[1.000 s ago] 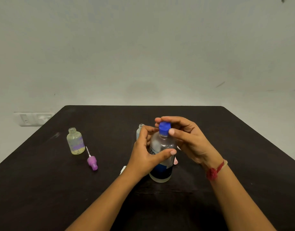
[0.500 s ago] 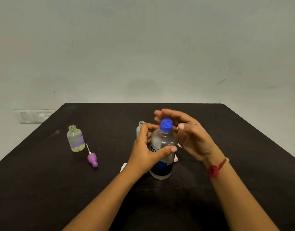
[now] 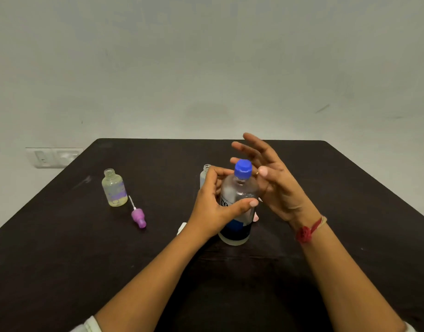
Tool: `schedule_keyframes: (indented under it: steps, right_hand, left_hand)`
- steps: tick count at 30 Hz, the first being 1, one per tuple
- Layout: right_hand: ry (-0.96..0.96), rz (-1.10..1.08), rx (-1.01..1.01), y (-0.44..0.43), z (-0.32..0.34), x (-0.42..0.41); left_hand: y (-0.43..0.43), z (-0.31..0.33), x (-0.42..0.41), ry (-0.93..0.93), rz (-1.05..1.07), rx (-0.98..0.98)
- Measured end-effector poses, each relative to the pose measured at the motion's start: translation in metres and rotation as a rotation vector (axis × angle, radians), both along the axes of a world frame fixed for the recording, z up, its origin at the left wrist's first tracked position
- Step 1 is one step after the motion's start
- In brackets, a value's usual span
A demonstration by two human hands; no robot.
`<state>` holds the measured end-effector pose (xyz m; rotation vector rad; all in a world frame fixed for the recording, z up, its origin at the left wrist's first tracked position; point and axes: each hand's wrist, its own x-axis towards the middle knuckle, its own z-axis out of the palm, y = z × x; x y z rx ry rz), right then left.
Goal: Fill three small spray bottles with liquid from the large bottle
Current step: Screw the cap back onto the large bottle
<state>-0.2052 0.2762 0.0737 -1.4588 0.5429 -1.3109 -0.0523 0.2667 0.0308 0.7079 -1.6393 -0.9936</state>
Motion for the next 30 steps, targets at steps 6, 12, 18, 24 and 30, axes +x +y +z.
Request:
schedule_keyframes:
  steps: [6,12,18,24,30]
  right_hand:
    - [0.041,-0.059,-0.006,0.002,0.001,0.000]
    - [0.101,-0.186,-0.087,0.001,-0.001,0.006]
    - [-0.015,0.020,0.002,0.000,0.001,-0.002]
    - [-0.033,-0.038,0.040,-0.002,-0.001,-0.005]
    - [0.028,-0.113,-0.017,-0.003,-0.002,0.000]
  left_hand:
    - [0.000,-0.002,-0.001,0.007,-0.004,0.014]
    - [-0.001,-0.002,-0.002,0.000,0.018,0.010]
    - [-0.003,-0.002,-0.002,0.002,0.004,-0.003]
    - [-0.003,-0.002,-0.002,0.005,0.002,0.005]
    - [-0.004,-0.004,-0.001,-0.010,0.012,-0.012]
